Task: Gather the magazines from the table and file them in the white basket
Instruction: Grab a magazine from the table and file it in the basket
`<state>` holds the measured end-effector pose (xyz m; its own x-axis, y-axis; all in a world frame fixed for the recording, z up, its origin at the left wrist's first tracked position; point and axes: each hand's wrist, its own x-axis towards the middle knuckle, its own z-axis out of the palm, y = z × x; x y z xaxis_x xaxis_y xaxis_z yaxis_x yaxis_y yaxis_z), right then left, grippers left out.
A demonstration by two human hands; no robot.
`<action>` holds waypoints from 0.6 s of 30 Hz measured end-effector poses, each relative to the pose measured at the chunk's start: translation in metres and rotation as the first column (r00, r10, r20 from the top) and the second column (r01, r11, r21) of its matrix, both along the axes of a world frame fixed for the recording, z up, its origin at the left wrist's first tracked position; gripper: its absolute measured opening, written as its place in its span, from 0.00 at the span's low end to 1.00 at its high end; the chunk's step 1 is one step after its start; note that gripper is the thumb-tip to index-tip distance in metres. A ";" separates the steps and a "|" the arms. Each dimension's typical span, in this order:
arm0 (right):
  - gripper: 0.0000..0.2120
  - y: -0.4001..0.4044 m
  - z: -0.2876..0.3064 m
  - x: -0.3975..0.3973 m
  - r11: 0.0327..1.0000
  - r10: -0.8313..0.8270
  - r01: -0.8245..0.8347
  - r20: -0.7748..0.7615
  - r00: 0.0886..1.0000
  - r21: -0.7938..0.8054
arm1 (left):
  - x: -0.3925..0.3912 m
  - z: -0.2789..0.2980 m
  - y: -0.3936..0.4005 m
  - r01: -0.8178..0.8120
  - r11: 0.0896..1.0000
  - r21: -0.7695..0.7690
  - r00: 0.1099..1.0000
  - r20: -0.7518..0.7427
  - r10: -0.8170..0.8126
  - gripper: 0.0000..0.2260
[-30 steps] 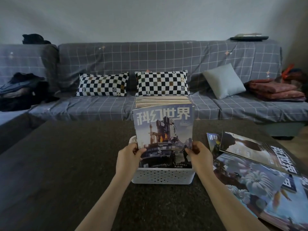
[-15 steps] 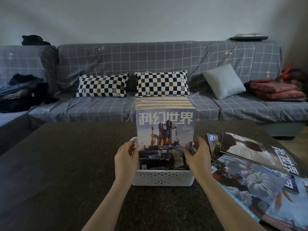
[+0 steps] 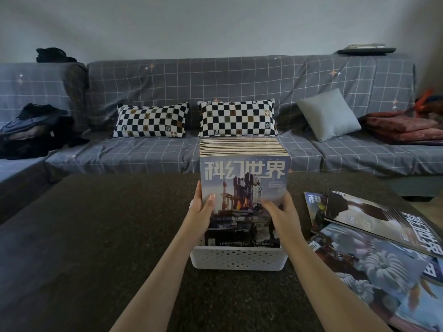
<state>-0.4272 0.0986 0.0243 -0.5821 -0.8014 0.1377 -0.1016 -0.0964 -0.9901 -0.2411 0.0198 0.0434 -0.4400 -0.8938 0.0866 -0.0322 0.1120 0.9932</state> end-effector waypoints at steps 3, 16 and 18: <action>0.22 -0.001 -0.003 0.000 1.000 0.002 -0.001 0.020 1.000 -0.011 | -0.001 -0.003 -0.002 0.029 0.998 0.057 0.998 -0.052 -0.026 0.27; 0.32 -0.003 -0.003 -0.005 0.995 -0.026 0.042 -0.180 0.983 0.087 | -0.003 -0.009 -0.005 -0.020 0.999 0.025 0.996 -0.081 0.022 0.27; 0.32 -0.002 -0.003 -0.004 0.995 -0.035 0.052 -0.188 0.982 0.088 | -0.003 -0.008 -0.004 -0.021 1.000 0.018 0.996 -0.086 0.022 0.26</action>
